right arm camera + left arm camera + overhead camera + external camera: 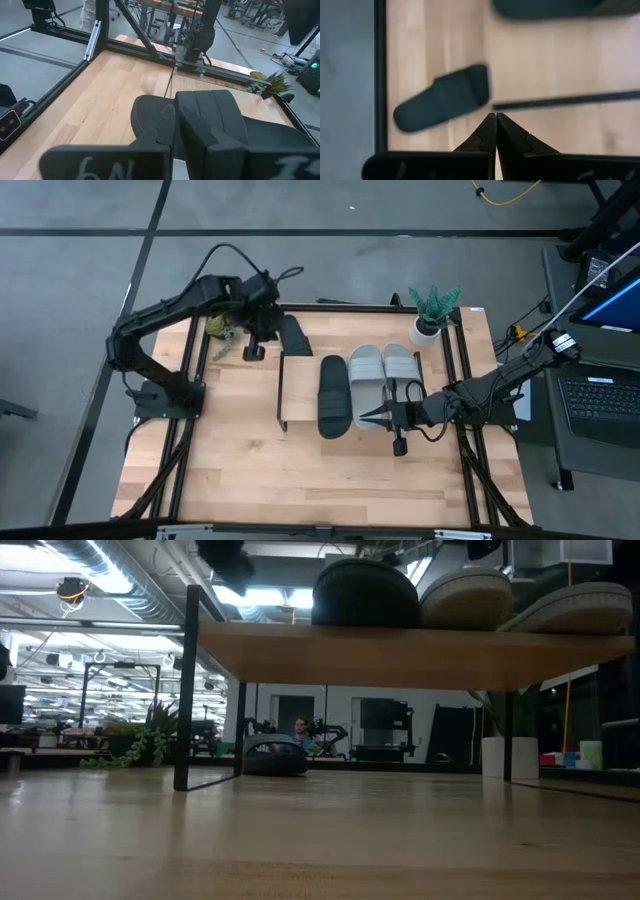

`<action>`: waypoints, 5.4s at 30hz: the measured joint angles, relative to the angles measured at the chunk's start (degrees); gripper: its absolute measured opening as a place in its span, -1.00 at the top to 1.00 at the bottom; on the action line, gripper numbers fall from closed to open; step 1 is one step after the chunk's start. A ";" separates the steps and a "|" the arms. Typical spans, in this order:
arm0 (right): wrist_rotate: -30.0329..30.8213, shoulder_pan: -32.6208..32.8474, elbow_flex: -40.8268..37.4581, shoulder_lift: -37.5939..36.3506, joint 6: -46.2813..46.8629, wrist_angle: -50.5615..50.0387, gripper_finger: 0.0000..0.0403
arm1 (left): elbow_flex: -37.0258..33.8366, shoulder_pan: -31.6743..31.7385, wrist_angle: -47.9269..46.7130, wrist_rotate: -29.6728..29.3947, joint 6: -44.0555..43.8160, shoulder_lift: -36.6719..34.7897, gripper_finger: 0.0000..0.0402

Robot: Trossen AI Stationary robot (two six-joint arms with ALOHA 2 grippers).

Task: Pick and place slides into the shelf
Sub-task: Put the black slide on the shelf

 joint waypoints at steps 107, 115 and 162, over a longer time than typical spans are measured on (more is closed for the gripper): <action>0.00 -7.82 0.00 0.00 -1.05 0.92 0.86 | -3.95 28.40 9.44 33.29 16.19 31.70 0.51; 0.00 -7.82 0.00 0.00 1.92 0.94 0.86 | -3.95 25.41 9.67 31.61 16.63 31.69 0.51; 0.02 -7.82 -0.02 0.02 2.26 11.66 0.86 | -9.44 27.63 19.26 35.34 10.23 31.61 0.51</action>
